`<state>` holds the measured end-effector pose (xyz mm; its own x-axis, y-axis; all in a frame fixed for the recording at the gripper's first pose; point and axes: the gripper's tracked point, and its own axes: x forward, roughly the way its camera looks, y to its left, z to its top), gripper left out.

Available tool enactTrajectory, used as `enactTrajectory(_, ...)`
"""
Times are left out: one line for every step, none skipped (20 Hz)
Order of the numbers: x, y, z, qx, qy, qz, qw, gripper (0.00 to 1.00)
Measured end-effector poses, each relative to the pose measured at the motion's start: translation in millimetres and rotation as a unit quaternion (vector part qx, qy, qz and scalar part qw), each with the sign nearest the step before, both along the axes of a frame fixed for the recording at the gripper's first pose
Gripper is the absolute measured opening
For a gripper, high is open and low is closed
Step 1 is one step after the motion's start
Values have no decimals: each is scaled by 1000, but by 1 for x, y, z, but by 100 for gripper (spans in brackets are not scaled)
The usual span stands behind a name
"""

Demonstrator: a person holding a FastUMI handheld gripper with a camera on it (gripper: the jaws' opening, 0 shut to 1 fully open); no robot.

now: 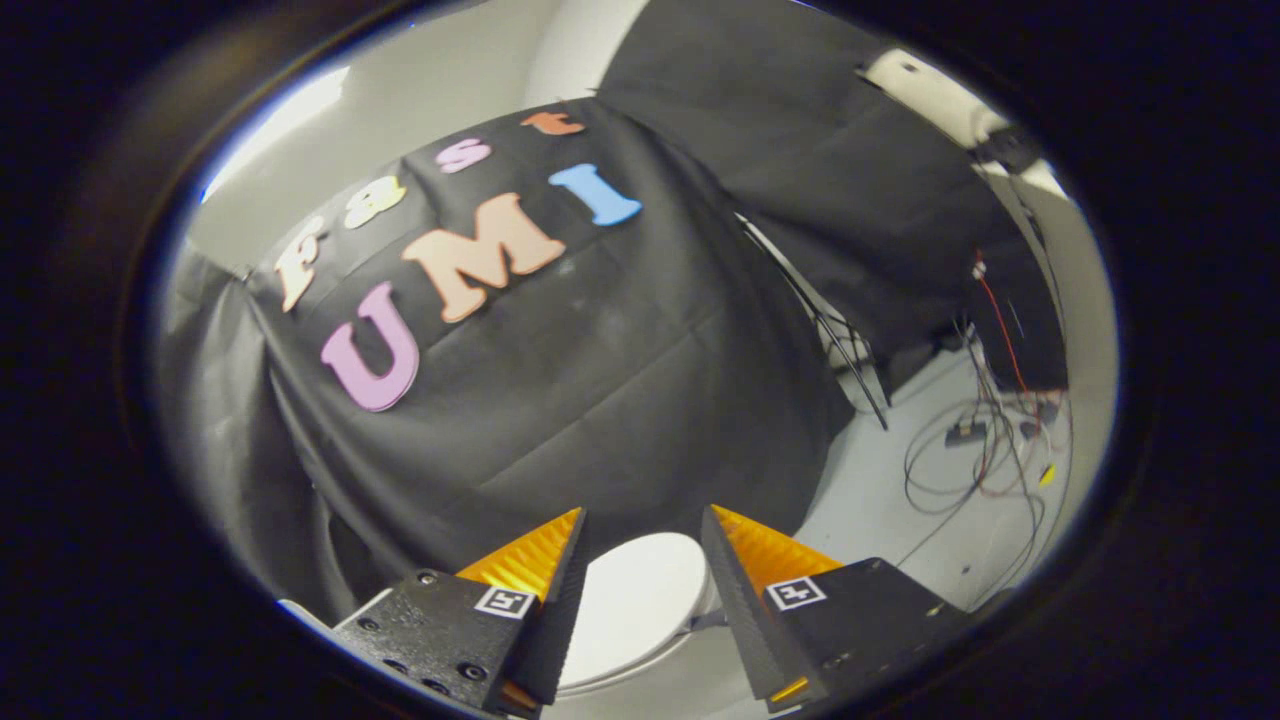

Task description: Open the toilet lid.

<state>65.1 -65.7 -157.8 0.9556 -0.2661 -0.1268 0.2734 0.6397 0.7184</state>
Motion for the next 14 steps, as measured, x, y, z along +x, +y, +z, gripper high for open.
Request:
enactTrajectory(1, 1, -16, 30, 4, -10, 999, 69)
enactTrajectory(0, 2, -36, 62, 6, -19, 998, 69)
enactTrajectory(1, 3, -54, 91, 9, -28, 995, 69)
enactTrajectory(0, 3, -74, 122, 12, -38, 992, 69)
enactTrajectory(3, 4, -89, 149, 11, -43, 988, 69)
enactTrajectory(8, 7, -100, 171, 8, -46, 984, 69)
enactTrajectory(13, 9, -113, 195, 7, -45, 980, 69)
enactTrajectory(20, 12, -125, 216, 6, -41, 976, 69)
enactTrajectory(28, 14, -134, 233, 8, -36, 972, 69)
enactTrajectory(37, 19, -143, 249, 8, -28, 968, 69)
enactTrajectory(46, 23, -150, 262, 8, -18, 965, 69)
enactTrajectory(54, 26, -155, 272, 9, -7, 962, 69)
enactTrajectory(63, 29, -160, 279, 8, 4, 960, 69)
enactTrajectory(69, 30, -162, 286, 5, 14, 958, 69)
